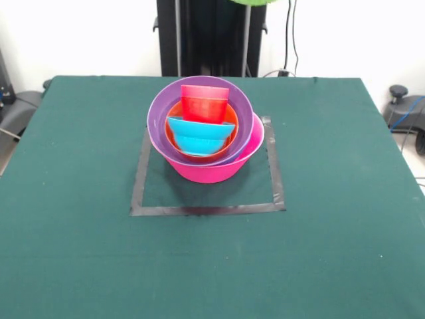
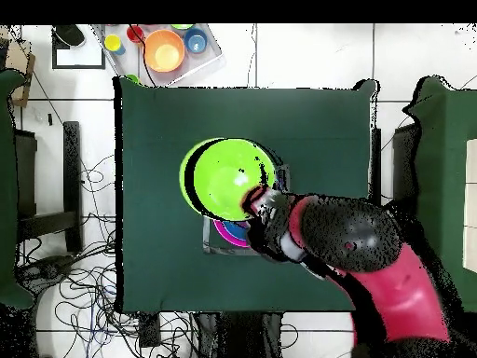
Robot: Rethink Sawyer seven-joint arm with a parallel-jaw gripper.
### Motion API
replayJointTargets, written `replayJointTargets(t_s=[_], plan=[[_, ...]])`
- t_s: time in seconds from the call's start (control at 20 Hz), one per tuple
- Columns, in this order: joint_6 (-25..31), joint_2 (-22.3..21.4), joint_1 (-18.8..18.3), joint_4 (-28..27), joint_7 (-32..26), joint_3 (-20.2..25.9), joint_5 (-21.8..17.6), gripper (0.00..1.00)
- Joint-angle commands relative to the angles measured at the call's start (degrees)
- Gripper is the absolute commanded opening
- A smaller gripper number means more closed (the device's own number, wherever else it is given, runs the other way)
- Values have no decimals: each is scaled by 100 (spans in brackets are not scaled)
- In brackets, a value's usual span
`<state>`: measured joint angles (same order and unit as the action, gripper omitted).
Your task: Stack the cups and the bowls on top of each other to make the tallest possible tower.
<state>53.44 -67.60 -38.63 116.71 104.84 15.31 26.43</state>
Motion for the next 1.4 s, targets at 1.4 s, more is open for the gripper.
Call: replayJointTargets(t_s=[1.4], plan=[[-315, 348, -1476, 934, -3563, 548, -1377, 0]])
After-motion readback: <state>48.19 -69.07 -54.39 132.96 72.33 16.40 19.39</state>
